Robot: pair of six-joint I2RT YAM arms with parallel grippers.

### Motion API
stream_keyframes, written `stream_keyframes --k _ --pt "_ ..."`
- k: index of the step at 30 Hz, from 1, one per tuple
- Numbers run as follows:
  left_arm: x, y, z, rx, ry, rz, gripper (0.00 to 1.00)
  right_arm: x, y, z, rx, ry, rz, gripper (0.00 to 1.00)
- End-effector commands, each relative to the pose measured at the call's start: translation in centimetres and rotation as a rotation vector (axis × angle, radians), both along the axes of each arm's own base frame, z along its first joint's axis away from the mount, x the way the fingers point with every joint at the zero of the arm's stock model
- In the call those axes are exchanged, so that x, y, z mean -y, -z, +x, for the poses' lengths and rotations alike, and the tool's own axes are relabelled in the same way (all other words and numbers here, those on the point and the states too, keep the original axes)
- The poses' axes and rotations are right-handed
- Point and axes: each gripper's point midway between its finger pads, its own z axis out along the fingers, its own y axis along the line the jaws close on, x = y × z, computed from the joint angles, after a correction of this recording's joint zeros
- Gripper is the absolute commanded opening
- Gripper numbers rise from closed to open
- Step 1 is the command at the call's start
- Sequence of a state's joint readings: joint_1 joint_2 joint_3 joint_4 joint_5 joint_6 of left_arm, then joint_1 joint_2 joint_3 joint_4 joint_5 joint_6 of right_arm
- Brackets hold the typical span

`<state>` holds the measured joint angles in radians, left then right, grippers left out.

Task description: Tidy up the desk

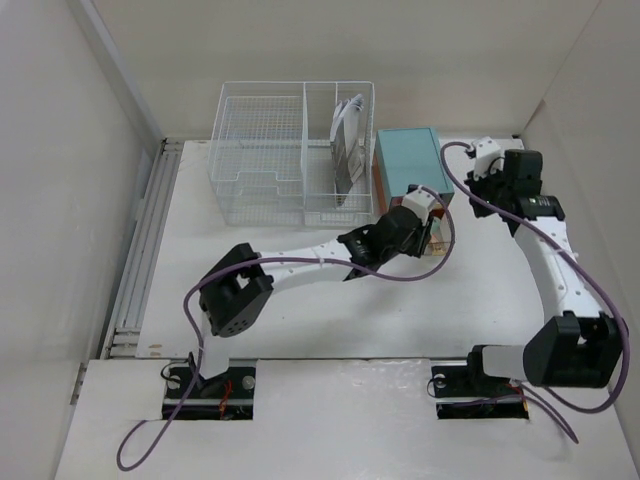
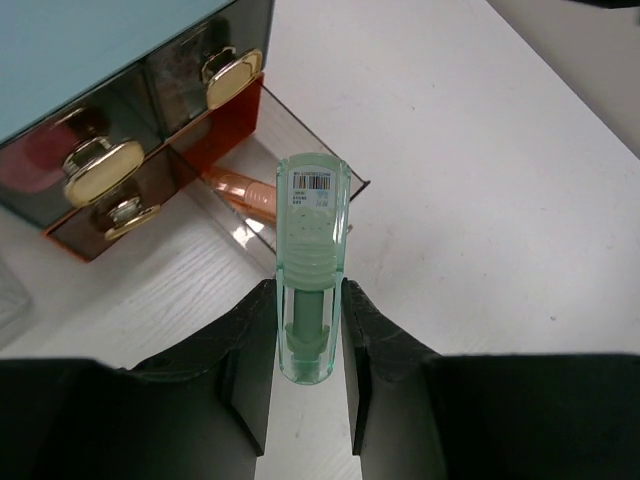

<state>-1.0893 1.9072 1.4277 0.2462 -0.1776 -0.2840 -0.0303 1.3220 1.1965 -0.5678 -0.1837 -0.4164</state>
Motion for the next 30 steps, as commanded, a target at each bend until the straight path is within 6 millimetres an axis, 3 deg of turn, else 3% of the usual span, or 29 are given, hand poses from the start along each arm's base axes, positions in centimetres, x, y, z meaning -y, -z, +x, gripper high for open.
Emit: stream_keyframes --k 1,4,9,11,13,14,16,18,20,25,26,30 --pt "2.3 -2.0 1.3 0.036 0.042 -0.048 0.00 1.6 -2.2 -0.2 0.089 0.088 0.060 0.00" --pt "3.4 -1.8 1.7 0.027 0.078 -0.046 0.00 1.7 -1.4 -1.0 0.061 0.081 0.107 0.00" --pt "4.5 0.7 3.0 0.008 0.093 -0.018 0.00 1.2 -0.3 -2.0 0.023 0.055 0.167 0.00" --pt "4.9 0.4 3.8 0.015 0.098 -0.022 0.00 1.1 -0.3 -2.0 0.024 0.045 0.182 0.00" --pt "5.3 1.4 4.6 0.008 0.096 -0.016 0.00 1.2 -0.2 -2.2 0.017 0.047 0.191 0.00" --pt "5.4 0.8 5.4 0.013 0.087 -0.024 0.00 0.9 -0.3 -2.2 0.017 0.033 0.203 0.00" --pt "5.5 2.3 6.3 -0.005 0.077 0.003 0.00 1.1 0.0 -2.4 0.010 0.033 0.216 0.00" --pt "6.2 1.8 6.8 0.001 0.077 -0.006 0.00 1.2 0.4 -2.5 -0.006 0.028 0.219 0.00" --pt "6.1 3.3 7.5 -0.009 0.071 0.023 0.01 1.0 0.4 -2.5 -0.006 0.020 0.225 0.00" --pt "5.5 3.8 8.9 -0.015 0.048 0.031 0.35 1.2 1.1 -2.8 -0.024 0.003 0.235 0.00" --pt "5.5 3.8 8.9 -0.015 0.048 0.031 0.49 1.2 1.1 -2.8 -0.024 0.003 0.235 0.00" --pt "5.1 3.3 8.7 0.002 0.054 0.036 0.68 0.9 1.5 -3.1 -0.043 -0.022 0.249 0.00"
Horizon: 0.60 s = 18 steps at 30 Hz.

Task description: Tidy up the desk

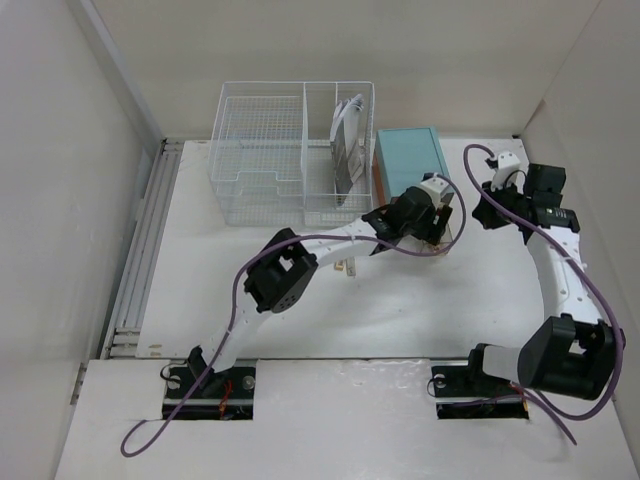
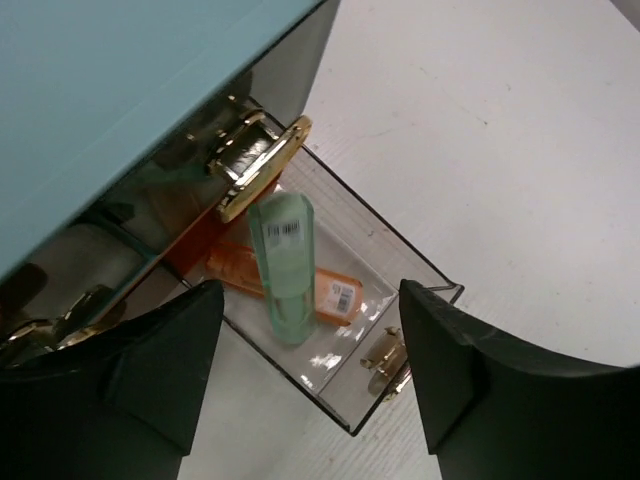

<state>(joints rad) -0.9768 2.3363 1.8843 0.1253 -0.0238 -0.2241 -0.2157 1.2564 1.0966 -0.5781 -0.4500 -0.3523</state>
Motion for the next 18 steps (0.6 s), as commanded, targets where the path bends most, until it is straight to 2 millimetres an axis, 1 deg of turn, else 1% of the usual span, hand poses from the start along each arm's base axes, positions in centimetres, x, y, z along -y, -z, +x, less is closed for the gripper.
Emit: stream_keyframes --k 1,2,3,4,5,6,7,8,9,10,11,12,13,14,15,16,17,18 --pt "0.1 -5.2 0.5 0.070 0.003 -0.064 0.70 -0.6 0.1 -0.3 -0.001 -0.046 0.024 0.00" --pt "-0.1 -5.4 0.5 0.080 0.007 -0.064 0.71 -0.5 0.5 -0.4 -0.016 -0.053 0.032 0.00" --pt "-0.1 -7.1 0.5 0.099 0.006 -0.091 0.71 -0.8 0.7 -0.7 -0.029 -0.060 0.044 0.00" --pt "-0.3 -7.2 0.4 0.105 0.010 -0.085 0.72 -1.0 0.7 -0.9 -0.033 -0.076 0.046 0.00" --pt "-0.2 -7.6 -0.1 0.114 0.010 -0.092 0.72 -1.1 0.9 -1.4 -0.048 -0.083 0.068 0.00" --pt "-0.4 -9.3 -0.3 0.137 0.013 -0.112 0.72 -1.3 0.9 -1.4 -0.057 -0.097 0.076 0.00" --pt "-0.1 -10.3 -0.9 0.150 0.023 -0.132 0.72 -1.6 0.5 -1.5 -0.054 -0.116 0.080 0.00" --pt "-0.5 -10.9 -0.9 0.165 0.015 -0.129 0.71 -2.2 0.4 -1.8 -0.064 -0.149 0.108 0.00" --pt "-0.4 -11.1 -1.7 0.168 0.027 -0.135 0.69 -2.7 1.2 -2.7 -0.120 -0.158 0.141 0.00" --pt "-1.0 -12.7 -1.8 0.190 0.018 -0.147 0.69 -3.0 0.8 -2.9 -0.121 -0.175 0.152 0.00" --pt "-0.9 -13.5 -2.6 0.210 0.028 -0.153 0.67 -3.3 1.2 -3.0 -0.148 -0.195 0.169 0.00" --pt "-1.3 -12.6 -3.5 0.199 0.030 -0.131 0.67 -4.2 1.6 -4.2 -0.200 -0.223 0.217 0.00" --pt "-1.7 -14.5 -4.4 0.217 0.037 -0.162 0.63 -4.5 1.5 -4.5 -0.220 -0.237 0.232 0.00" --pt "-1.9 -15.1 -5.2 0.237 0.042 -0.175 0.60 -4.4 1.5 -4.4 -0.224 -0.250 0.223 0.00" --pt "-2.7 -15.3 -5.2 0.247 0.016 -0.175 0.59 -3.9 1.8 -4.4 -0.242 -0.245 0.225 0.00" --pt "-3.3 -13.2 -6.2 0.227 0.028 -0.144 0.59 -4.0 2.0 -4.9 -0.272 -0.249 0.233 0.00" --pt "-4.0 -13.9 -6.6 0.233 0.028 -0.154 0.57 -4.0 2.2 -4.9 -0.286 -0.257 0.232 0.00" --pt "-4.8 -13.2 -6.2 0.236 -0.012 -0.132 0.57 -3.8 2.4 -4.5 -0.305 -0.273 0.229 0.00"
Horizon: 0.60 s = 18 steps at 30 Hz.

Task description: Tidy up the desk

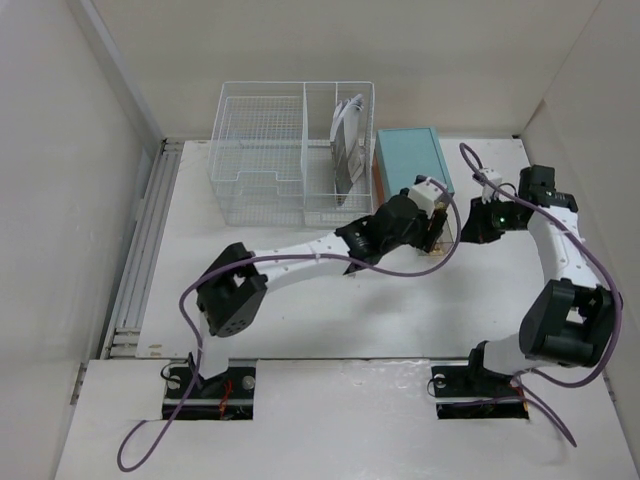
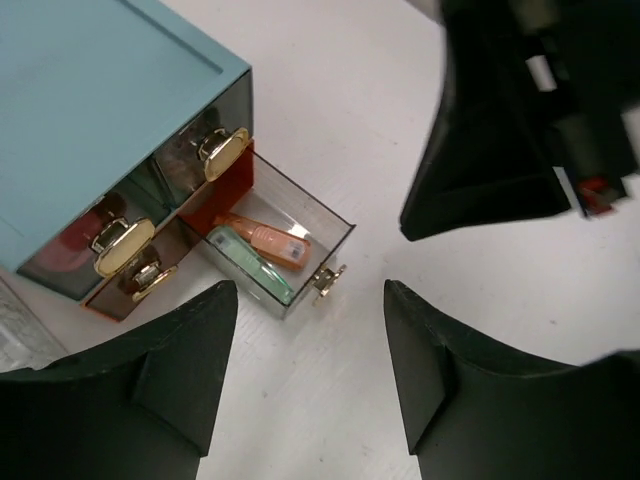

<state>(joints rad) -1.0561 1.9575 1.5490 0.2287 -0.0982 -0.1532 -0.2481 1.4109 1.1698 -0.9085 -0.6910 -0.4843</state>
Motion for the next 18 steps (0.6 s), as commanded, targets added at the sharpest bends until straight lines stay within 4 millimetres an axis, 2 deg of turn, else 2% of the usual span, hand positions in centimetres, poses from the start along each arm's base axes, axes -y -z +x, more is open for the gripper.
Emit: stream_keyframes --k 1,4,6,9,15,17,18 --pt "-2.0 -1.5 -0.2 0.063 -0.059 -0.026 0.57 -0.5 -1.1 -0.8 -0.044 -0.083 0.042 0.00" --pt "-3.4 0.5 0.1 0.053 -0.116 0.013 0.61 0.0 -0.1 -0.7 -0.085 -0.079 0.020 0.00" --pt "-4.2 2.7 0.2 0.033 -0.145 0.051 0.63 0.3 0.9 -0.8 -0.113 -0.096 0.009 0.00" --pt "-5.1 4.4 0.8 0.022 -0.211 0.075 0.66 0.5 2.6 -0.7 -0.177 -0.094 0.016 0.00" --pt "-6.3 4.9 1.5 0.035 -0.286 0.088 0.68 0.0 4.8 -0.5 -0.258 -0.103 0.080 0.00" --pt "-6.3 5.8 1.8 0.041 -0.291 0.109 0.69 -0.3 5.4 -0.5 -0.285 -0.099 0.106 0.00" --pt "-6.2 5.3 2.0 0.048 -0.300 0.100 0.69 -0.2 5.8 -0.5 -0.311 -0.082 0.136 0.00"
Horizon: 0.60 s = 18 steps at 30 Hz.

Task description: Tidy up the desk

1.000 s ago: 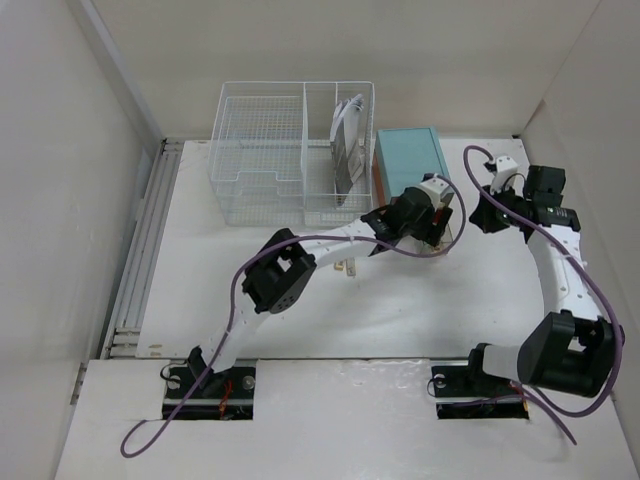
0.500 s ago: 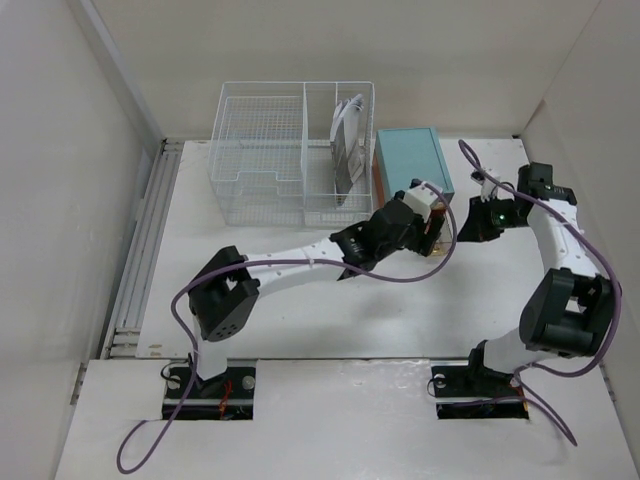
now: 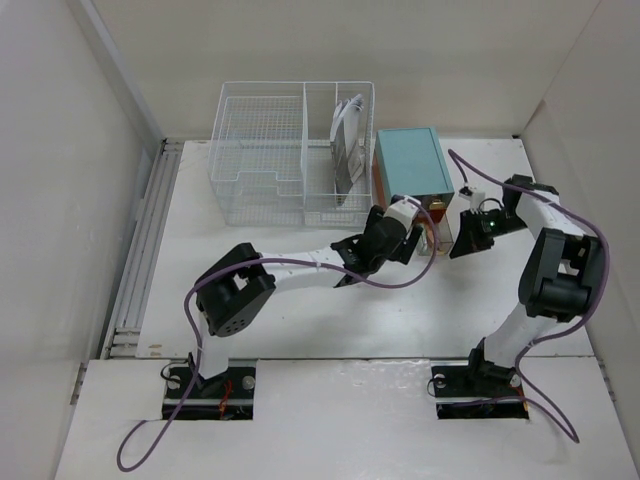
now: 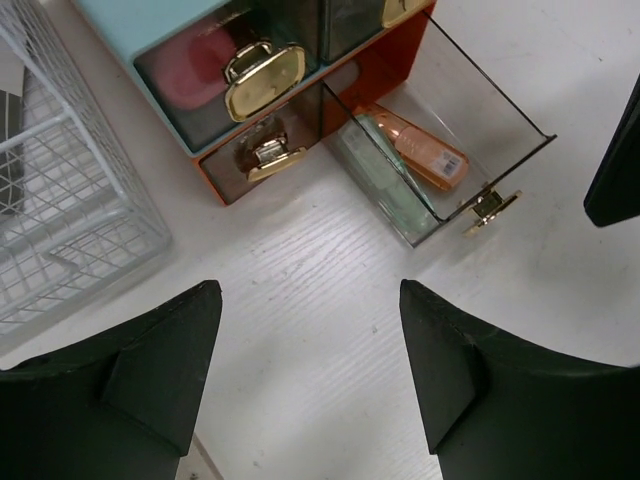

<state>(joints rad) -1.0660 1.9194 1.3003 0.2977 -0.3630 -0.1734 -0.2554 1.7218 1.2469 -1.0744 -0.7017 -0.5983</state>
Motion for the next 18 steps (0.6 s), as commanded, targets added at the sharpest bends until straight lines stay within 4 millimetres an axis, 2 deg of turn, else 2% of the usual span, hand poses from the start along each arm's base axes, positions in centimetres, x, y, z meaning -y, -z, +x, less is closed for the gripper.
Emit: stream_keyframes --k 1,2,3,5,6,7,9,16,18 --pt "0.4 -1.8 1.2 0.053 -0.053 -0.050 0.69 -0.3 -0.3 0.9 0.004 0.009 0.063 0.00" --pt "0.2 -1.1 1.4 0.055 -0.061 -0.029 0.69 -0.5 -0.5 1.2 0.007 0.026 0.079 0.00" --pt "0.5 -1.8 1.5 0.064 -0.061 -0.046 0.69 -0.5 0.1 1.1 -0.016 0.035 0.085 0.00" --pt "0.6 -0.7 1.8 0.063 -0.066 -0.020 0.69 -0.6 0.5 1.7 -0.008 0.055 0.095 0.00" --pt "0.9 -1.3 1.9 0.070 -0.066 -0.032 0.69 -0.7 0.7 1.8 -0.023 0.082 0.100 0.00" --pt "0.9 -0.6 2.0 0.069 -0.062 -0.014 0.69 -0.7 0.6 2.2 -0.013 0.093 0.109 0.00" --pt "1.3 -0.9 2.3 0.081 -0.059 -0.022 0.69 -0.5 0.7 3.1 0.001 0.140 0.120 0.00" --pt "1.7 0.6 3.3 0.094 -0.095 0.011 0.69 -0.4 1.0 5.8 0.021 0.230 0.152 0.00" --pt "1.8 0.0 4.1 0.116 -0.135 0.005 0.69 -0.2 1.3 6.5 0.033 0.244 0.154 0.00"
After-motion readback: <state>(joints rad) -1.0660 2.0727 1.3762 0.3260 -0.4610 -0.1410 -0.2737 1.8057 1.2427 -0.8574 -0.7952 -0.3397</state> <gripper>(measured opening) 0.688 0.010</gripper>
